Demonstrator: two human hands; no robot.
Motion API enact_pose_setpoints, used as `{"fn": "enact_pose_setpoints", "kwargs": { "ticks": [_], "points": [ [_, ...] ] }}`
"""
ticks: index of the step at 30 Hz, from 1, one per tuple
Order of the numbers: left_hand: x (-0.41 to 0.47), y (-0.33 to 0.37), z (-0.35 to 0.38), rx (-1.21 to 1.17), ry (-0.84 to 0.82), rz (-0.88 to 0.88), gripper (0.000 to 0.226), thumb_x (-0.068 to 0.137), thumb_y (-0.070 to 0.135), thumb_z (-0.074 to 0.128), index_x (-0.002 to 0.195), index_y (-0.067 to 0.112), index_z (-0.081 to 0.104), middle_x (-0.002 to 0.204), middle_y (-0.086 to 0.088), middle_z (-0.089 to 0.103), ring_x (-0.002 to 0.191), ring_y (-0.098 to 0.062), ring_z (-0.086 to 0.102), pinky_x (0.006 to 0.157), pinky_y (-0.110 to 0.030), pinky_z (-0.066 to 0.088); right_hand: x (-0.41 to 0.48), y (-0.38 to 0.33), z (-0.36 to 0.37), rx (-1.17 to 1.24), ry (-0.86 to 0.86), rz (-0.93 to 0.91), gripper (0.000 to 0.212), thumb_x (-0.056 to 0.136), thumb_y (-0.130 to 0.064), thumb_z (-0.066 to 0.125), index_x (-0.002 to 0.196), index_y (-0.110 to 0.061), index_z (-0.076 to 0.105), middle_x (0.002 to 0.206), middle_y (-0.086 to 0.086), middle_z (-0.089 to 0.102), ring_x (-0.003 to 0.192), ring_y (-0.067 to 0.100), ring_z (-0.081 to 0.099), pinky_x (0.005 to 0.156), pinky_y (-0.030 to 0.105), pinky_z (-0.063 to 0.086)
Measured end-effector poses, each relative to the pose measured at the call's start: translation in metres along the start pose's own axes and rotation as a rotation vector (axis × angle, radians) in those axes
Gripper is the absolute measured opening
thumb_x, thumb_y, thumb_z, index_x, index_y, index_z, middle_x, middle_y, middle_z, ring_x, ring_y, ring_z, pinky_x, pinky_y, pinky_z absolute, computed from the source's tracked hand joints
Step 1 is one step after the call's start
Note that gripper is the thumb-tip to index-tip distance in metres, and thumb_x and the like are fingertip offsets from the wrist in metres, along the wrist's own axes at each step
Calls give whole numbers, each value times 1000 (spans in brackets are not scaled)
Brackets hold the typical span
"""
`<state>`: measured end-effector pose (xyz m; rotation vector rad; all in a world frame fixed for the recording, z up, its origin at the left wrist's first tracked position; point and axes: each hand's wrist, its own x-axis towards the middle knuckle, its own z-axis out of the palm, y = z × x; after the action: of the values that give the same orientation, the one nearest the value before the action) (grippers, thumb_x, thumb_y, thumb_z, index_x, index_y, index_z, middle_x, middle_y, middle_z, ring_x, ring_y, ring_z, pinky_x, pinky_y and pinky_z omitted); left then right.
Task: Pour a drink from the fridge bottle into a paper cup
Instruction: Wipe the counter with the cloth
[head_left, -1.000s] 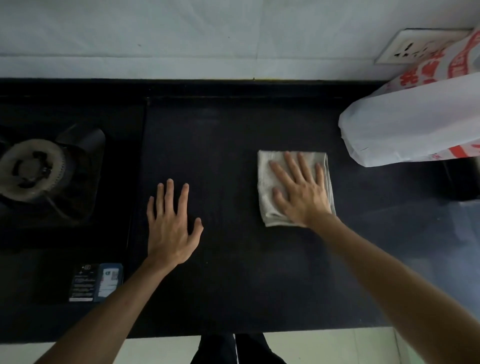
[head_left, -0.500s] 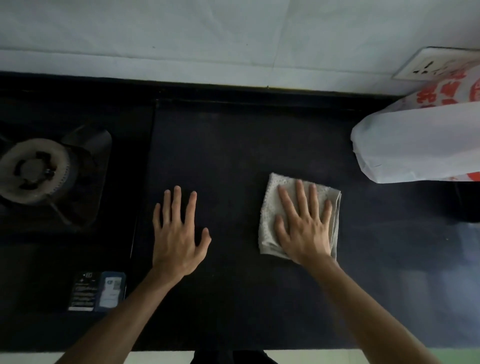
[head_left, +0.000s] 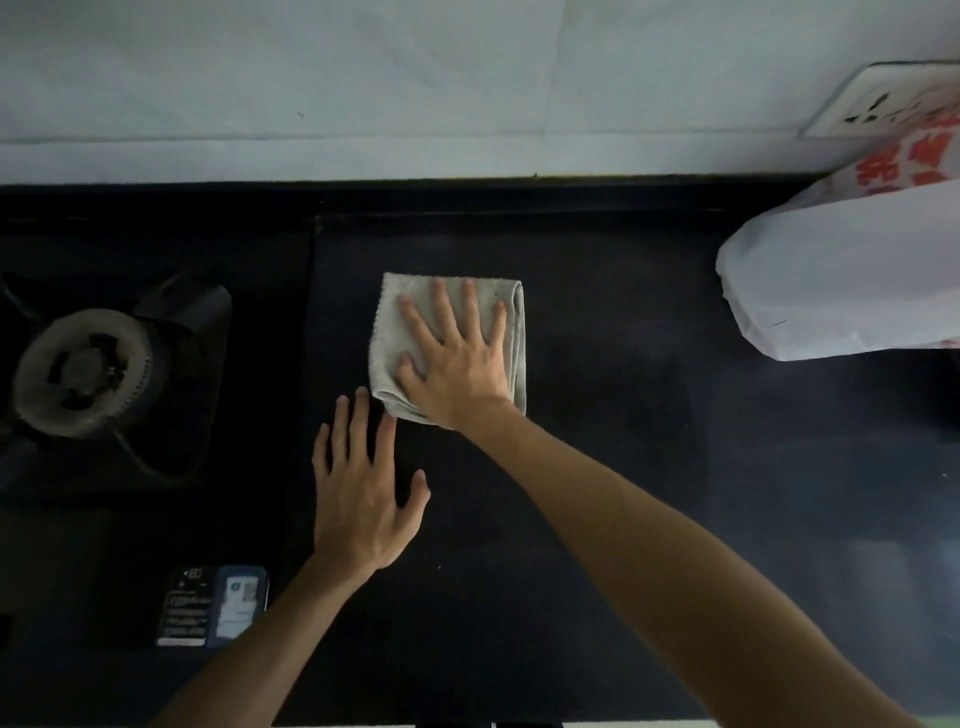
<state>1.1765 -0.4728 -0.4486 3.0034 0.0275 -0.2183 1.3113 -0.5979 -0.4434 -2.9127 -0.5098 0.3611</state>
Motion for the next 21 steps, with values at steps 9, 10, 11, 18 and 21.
{"fn": "enact_pose_setpoints", "kwargs": {
  "ticks": [9, 10, 11, 18, 21],
  "points": [
    [-1, 1, 1, -28, 7, -5, 79, 87, 49, 35, 157, 14, 22, 165, -17, 11, 154, -34, 7, 121, -57, 17, -37, 159, -17, -45, 83, 247, 69, 92, -61, 18, 156, -41, 1, 167, 1, -2, 152, 31, -5, 118, 62, -3],
    [-1, 1, 1, -34, 9, -10, 79, 87, 49, 35, 157, 14, 22, 166, -16, 11, 154, -33, 6, 121, -56, 16, -42, 166, -18, -35, 92, 278, 69, 92, -61, 18, 156, -41, 1, 167, 1, -2, 152, 31, -6, 118, 62, -3],
    [-1, 2, 1, -40, 9, -14, 80, 87, 49, 36, 157, 15, 22, 166, -16, 11, 154, -32, 6, 122, -56, 16, -46, 168, -18, -27, 100, 301, 69, 92, -61, 18, 156, -40, 1, 167, 1, -1, 152, 31, -6, 118, 63, -3],
    [0, 2, -2, -39, -7, -28, 82, 84, 52, 37, 157, 18, 23, 166, -13, 11, 154, -31, 6, 122, -55, 16, -56, 82, -8, -75, 3, 119, 77, 91, -67, 10, 156, -32, -11, 164, 7, -17, 149, 37, -17, 115, 67, -5],
    [0, 1, -1, -33, -7, -17, 83, 85, 56, 37, 157, 18, 22, 166, -13, 11, 154, -31, 6, 122, -54, 15, -70, 31, 6, -87, -18, -46, 76, 93, -66, 15, 157, -30, -6, 165, 8, -15, 149, 37, -18, 114, 67, -4]
  ]
}}
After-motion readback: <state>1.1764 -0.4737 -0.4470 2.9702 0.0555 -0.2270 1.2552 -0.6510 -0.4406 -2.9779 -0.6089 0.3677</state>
